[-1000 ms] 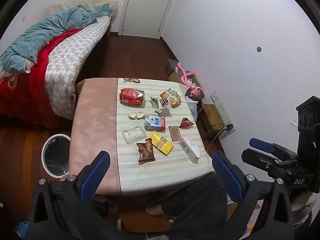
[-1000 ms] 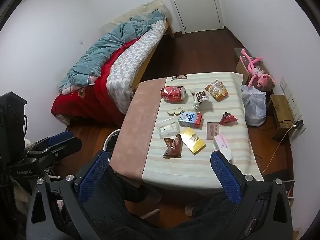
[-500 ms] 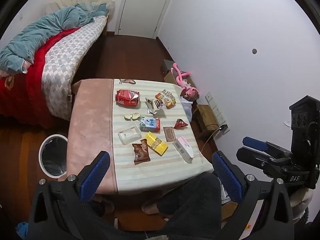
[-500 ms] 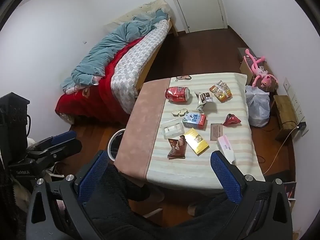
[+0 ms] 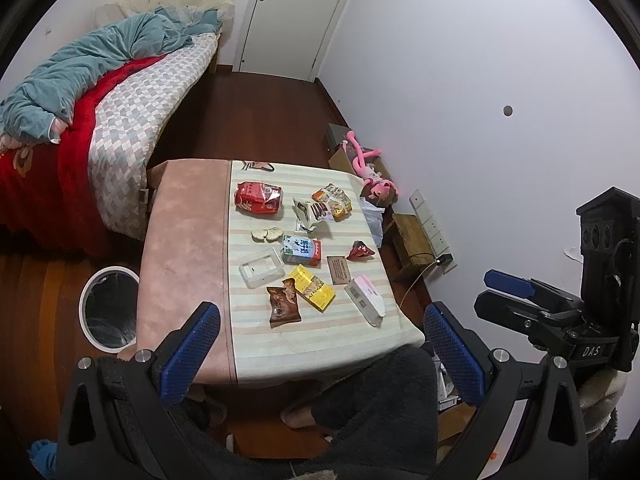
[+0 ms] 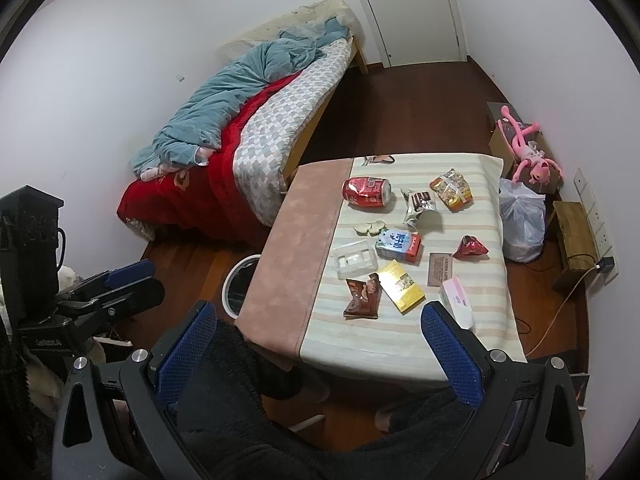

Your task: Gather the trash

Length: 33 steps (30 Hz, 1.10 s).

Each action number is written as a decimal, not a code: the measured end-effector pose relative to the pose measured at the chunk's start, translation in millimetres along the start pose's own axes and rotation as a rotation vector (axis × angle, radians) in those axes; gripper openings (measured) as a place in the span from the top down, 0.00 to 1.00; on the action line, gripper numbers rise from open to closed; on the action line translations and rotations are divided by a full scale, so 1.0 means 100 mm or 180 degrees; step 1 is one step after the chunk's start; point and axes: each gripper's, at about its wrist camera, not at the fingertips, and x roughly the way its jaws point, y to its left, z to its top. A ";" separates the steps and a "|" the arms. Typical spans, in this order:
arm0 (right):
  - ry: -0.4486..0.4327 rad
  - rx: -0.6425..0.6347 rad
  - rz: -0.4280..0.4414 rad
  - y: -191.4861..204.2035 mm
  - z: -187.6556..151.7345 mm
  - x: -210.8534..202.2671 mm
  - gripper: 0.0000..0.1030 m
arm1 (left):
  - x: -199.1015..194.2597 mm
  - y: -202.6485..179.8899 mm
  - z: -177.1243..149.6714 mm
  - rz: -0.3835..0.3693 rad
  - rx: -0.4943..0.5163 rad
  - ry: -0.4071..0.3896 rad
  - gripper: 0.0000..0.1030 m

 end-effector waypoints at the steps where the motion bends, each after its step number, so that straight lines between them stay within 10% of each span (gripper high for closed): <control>1: 0.0004 -0.0004 0.0007 0.00 0.01 0.00 0.00 | 0.00 0.00 0.00 0.0004 -0.0001 0.0001 0.00; 33: 0.0057 -0.0058 0.0051 0.08 0.04 0.10 0.00 | 0.00 0.05 -0.08 0.0022 -0.0072 0.0029 0.00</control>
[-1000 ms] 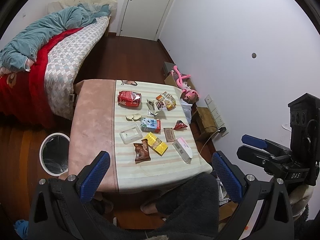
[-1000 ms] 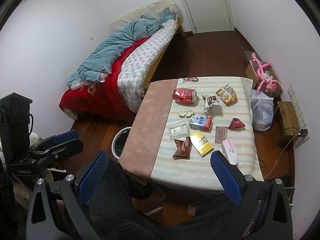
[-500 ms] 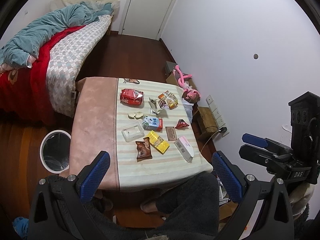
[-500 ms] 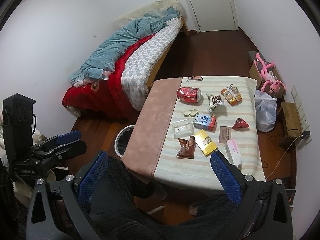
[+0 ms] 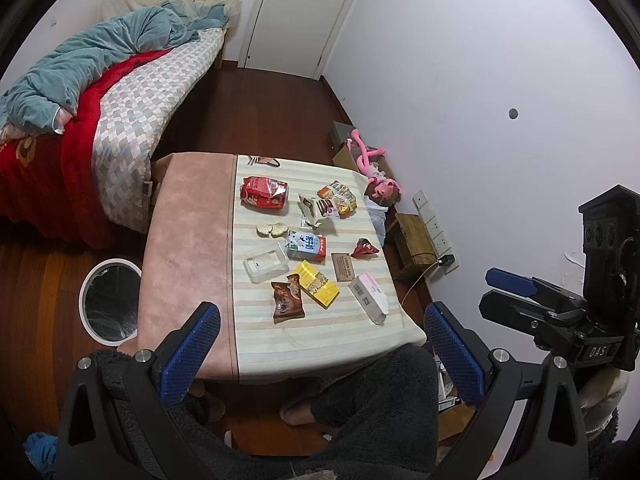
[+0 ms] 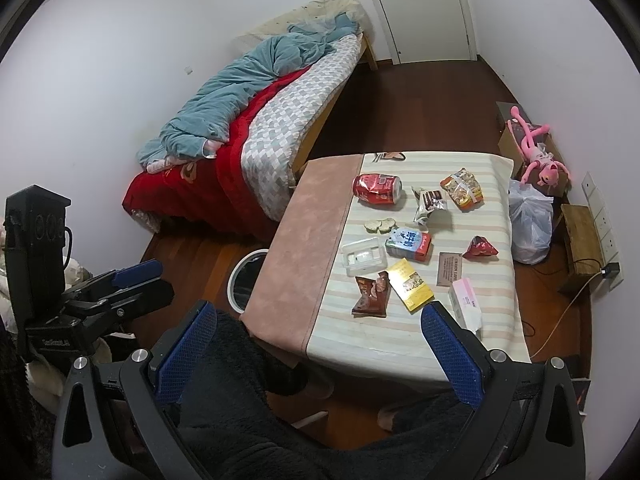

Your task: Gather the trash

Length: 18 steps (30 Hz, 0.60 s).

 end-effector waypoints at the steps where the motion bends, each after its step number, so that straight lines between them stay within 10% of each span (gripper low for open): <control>1: -0.0002 0.0000 -0.0008 0.00 0.00 0.00 0.00 | 0.01 0.00 0.00 0.0005 -0.0003 0.0003 0.00; 18: 0.0004 0.0012 0.0024 -0.05 -0.02 0.00 0.00 | 0.01 0.04 0.02 -0.0003 -0.0020 0.0007 0.00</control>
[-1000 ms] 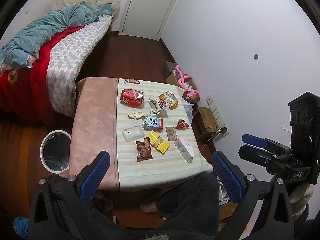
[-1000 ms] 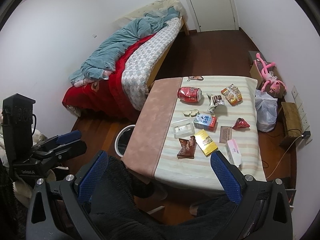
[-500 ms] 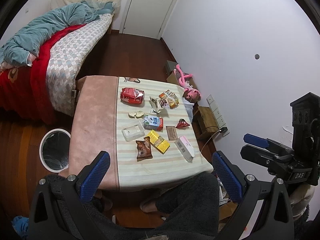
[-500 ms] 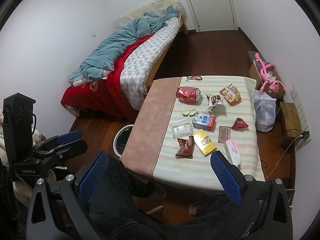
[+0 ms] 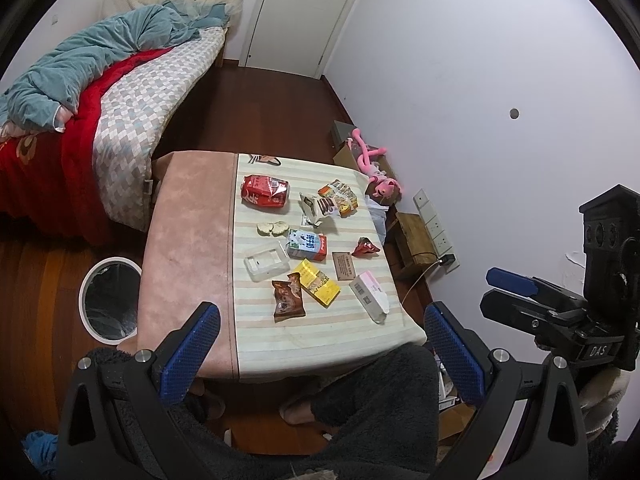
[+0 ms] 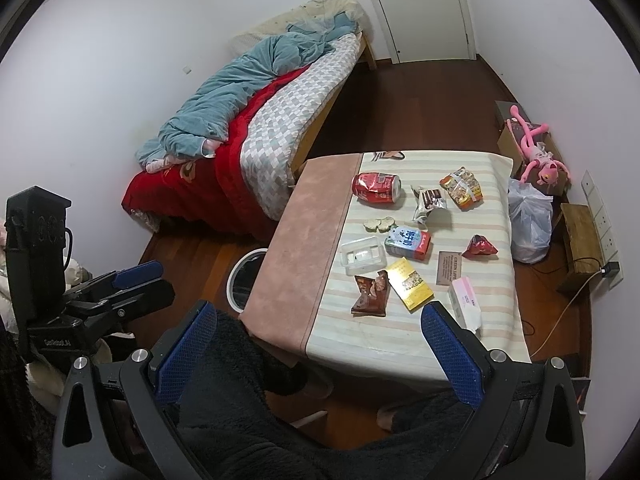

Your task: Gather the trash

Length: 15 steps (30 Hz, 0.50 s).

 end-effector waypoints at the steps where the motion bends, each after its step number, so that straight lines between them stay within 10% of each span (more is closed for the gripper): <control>1: -0.0002 -0.0002 -0.0001 0.00 0.00 0.00 0.00 | 0.00 0.00 0.00 0.0002 -0.0002 0.0000 0.00; 15: -0.0026 -0.0018 0.0029 0.04 0.03 -0.01 0.00 | -0.01 0.00 0.01 0.0009 0.0005 -0.0005 0.00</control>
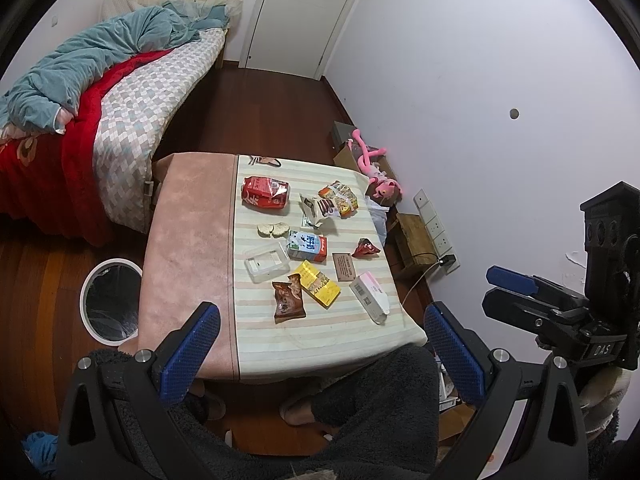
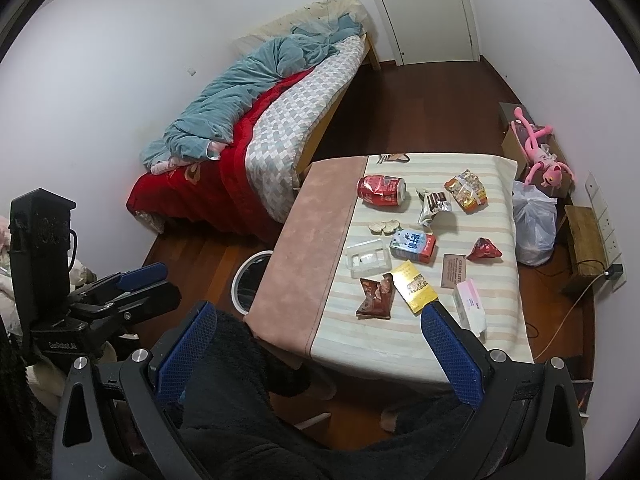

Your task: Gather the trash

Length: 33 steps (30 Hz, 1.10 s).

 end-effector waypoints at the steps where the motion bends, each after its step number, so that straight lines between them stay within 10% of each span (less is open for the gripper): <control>1: -0.0015 0.0014 -0.0013 0.00 0.00 0.01 0.00 | 0.01 0.00 0.01 0.0019 -0.0001 -0.0003 0.00; 7: -0.0075 0.0273 -0.0440 -0.33 0.02 0.25 0.00 | 0.46 0.09 0.05 0.0698 0.0030 -0.0109 0.00; 12: 0.0185 0.0606 -0.0842 -0.96 -0.05 0.95 0.04 | 1.46 0.37 0.00 0.1087 -0.0040 0.0290 0.00; 15: 0.0458 0.0772 -0.1020 -1.39 -0.14 1.45 0.29 | 2.04 0.53 -0.09 0.1160 -0.0126 0.0637 0.00; 26: 0.1043 0.1109 -0.1320 -2.35 -0.43 2.56 0.29 | 3.46 0.50 -0.42 0.0743 -0.0392 0.1538 0.01; 31: 0.1164 0.1097 -0.1291 -2.49 -0.47 2.73 0.31 | 3.73 0.33 -0.46 0.0843 -0.0130 0.1614 0.51; 33: 0.1227 0.1059 -0.1302 -2.50 -0.48 2.79 0.34 | 3.72 0.29 -0.46 0.0910 -0.0053 0.1573 0.54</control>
